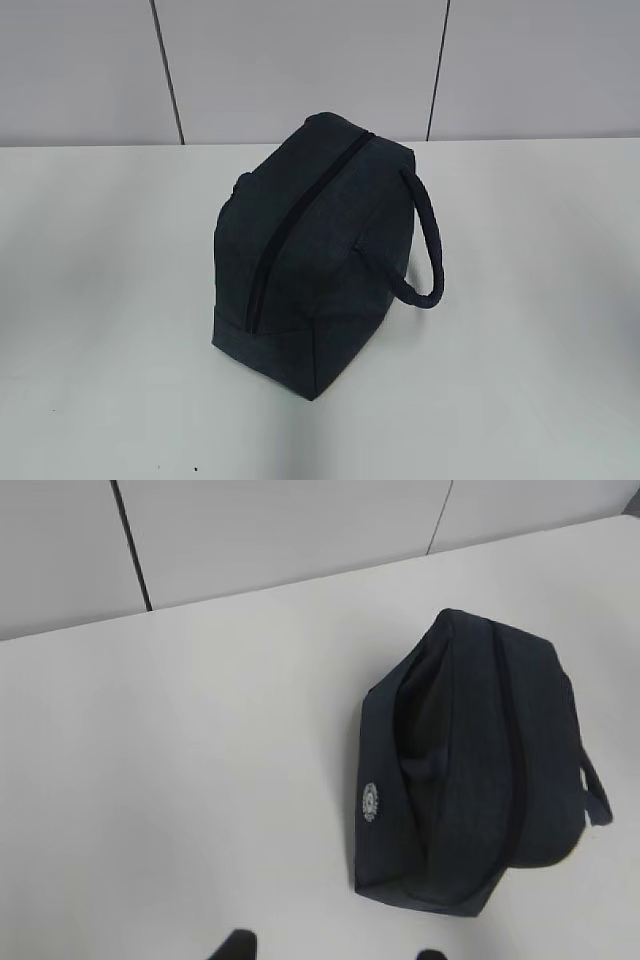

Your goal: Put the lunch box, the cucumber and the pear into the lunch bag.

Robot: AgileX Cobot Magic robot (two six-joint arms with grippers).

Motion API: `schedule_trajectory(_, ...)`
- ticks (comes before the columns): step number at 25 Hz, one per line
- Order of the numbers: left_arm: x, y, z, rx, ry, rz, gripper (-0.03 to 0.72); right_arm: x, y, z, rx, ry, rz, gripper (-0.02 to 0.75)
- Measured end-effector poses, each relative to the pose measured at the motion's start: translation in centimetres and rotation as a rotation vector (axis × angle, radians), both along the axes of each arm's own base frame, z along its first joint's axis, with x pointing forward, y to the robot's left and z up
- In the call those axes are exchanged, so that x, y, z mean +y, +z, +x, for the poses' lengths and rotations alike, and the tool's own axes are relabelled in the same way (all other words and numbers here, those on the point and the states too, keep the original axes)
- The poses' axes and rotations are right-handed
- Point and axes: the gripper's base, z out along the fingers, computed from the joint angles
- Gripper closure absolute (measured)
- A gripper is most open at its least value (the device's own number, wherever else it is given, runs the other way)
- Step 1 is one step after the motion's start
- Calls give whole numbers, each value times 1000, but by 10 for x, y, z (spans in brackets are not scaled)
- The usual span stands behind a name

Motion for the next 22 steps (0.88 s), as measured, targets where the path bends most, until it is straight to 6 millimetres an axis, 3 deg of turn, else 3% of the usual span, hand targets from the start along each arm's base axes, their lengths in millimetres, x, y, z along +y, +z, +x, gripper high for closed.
schedule_trajectory(5,16,-4,-53,-53,10,-46,386,-7,-22,-51,-50,-48,4,256)
schedule_trajectory(12,44,-24,-133,-189,26,-99,386,-10,-100,-95,-4,-68,23,284)
schedule_trajectory(16,59,-57,-170,-252,44,-89,386,-11,-133,-116,-42,-63,21,314)
schedule_trajectory(22,70,-121,-189,-243,69,-38,386,-15,-152,-137,-151,-51,-42,331)
